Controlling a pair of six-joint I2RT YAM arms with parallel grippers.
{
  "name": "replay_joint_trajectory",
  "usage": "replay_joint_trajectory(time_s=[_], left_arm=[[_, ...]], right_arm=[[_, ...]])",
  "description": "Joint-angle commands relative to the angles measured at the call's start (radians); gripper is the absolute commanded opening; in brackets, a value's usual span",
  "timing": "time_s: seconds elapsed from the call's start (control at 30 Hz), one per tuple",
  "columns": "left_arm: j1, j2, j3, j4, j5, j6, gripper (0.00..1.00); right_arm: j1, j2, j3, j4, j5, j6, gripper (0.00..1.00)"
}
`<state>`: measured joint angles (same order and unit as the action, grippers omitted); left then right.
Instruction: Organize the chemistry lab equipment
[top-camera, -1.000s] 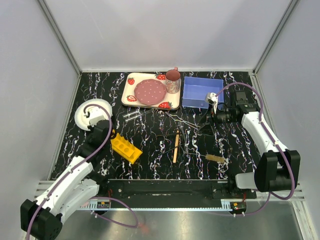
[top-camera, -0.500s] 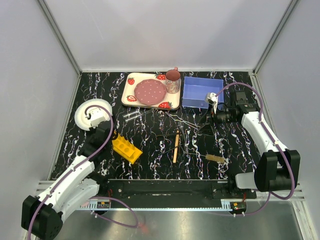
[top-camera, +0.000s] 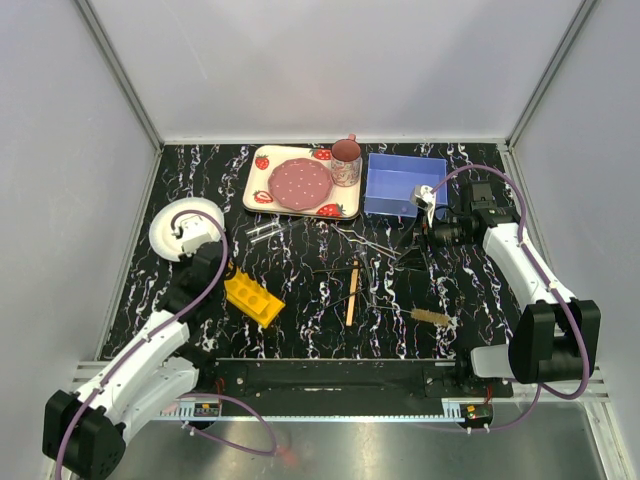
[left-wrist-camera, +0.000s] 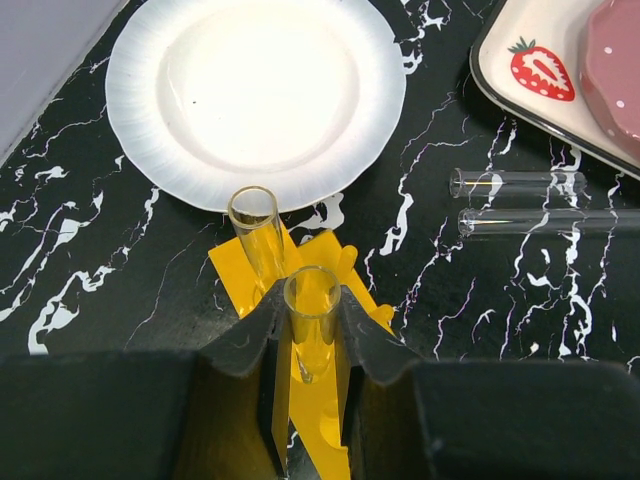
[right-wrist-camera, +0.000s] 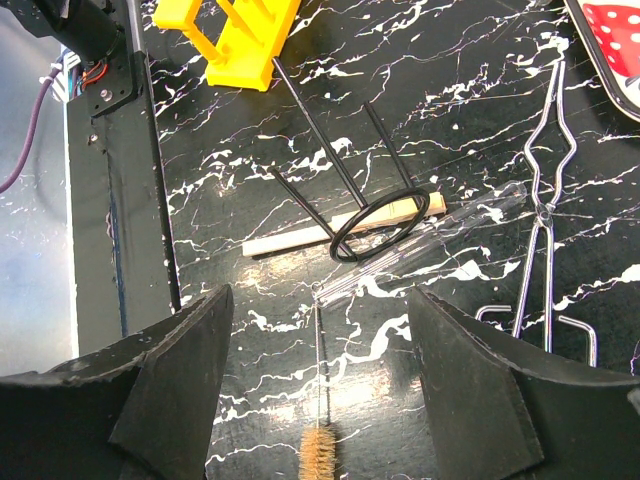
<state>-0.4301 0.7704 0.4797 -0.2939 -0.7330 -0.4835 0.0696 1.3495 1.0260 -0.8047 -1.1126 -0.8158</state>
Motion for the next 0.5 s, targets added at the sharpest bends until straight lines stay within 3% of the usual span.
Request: replay_joint_trajectory(time_s=[0.0, 0.47], left_arm=[[0.005, 0.010, 0.023, 0.032, -0.028, 0.039, 0.20], [0.004, 0.043, -0.009, 0.107, -0.034, 0.079, 0.21]], right_arm=[[-0.007, 0.000, 0.005, 0.013, -0.035, -0.022, 0.76], [-0.008, -0.004, 0.006, 0.009, -0.035, -0.026, 0.76]])
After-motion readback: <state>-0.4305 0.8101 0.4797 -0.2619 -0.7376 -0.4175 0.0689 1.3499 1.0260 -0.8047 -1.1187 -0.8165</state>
